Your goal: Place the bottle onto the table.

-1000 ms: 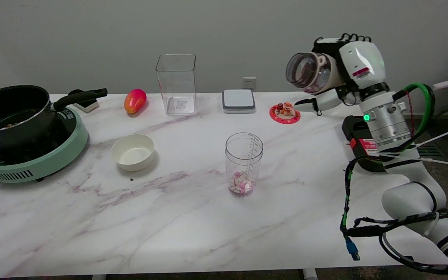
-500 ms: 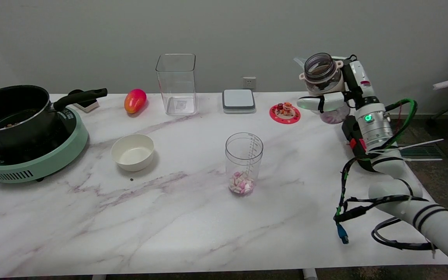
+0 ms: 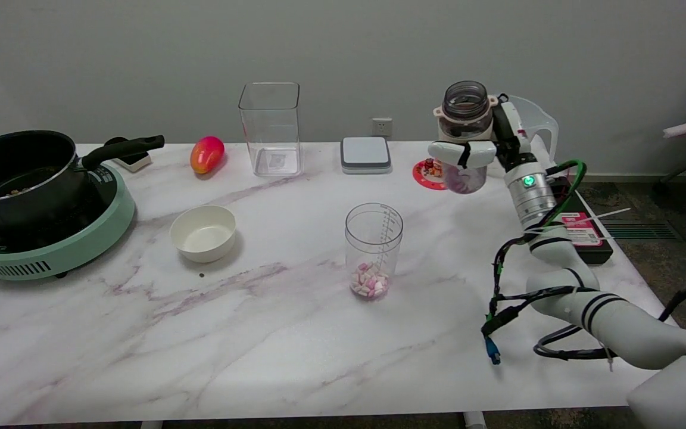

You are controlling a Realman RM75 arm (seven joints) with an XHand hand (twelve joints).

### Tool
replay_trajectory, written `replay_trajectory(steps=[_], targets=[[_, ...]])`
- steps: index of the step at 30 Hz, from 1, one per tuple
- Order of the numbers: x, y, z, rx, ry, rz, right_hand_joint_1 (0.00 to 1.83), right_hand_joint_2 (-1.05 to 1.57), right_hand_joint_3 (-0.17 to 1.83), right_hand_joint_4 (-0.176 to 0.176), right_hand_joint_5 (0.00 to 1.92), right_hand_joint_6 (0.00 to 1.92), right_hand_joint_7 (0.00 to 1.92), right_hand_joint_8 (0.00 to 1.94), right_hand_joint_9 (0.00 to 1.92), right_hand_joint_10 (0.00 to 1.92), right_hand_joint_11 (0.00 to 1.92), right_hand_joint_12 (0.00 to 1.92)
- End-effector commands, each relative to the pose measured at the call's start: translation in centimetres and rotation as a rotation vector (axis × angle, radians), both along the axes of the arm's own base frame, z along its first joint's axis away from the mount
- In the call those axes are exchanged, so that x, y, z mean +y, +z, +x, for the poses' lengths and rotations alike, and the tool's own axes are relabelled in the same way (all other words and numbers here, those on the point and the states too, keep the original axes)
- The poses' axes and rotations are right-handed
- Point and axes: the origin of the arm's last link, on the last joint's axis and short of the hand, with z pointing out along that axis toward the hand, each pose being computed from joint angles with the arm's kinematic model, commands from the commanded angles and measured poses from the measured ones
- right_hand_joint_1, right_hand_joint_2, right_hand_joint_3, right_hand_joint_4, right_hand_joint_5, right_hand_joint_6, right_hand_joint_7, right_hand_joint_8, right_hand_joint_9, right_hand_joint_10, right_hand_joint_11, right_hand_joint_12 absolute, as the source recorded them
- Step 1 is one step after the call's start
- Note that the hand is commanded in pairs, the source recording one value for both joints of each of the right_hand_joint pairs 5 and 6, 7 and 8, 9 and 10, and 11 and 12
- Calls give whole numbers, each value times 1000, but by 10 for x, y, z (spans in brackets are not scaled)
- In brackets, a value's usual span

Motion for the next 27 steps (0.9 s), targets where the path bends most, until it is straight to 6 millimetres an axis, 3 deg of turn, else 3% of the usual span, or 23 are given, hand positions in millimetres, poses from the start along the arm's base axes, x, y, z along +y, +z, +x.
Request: replay_trajectory(steps=[1,16,27], targets=[[-25,-59,-24,-236,5,140,1444,1078,430,0,1719,1719,1743,1743,1326,1326,1229,1229],[-31,-86,-45,-251,-90,150,1432,1068,439,0,1738,1738,1734,1734,1322,1322,1227,1227],[-35,-78,-66,-334,-195,84,1340,1216,342,0,1788,1788,1747,1747,1337,1337,1242,1242]])
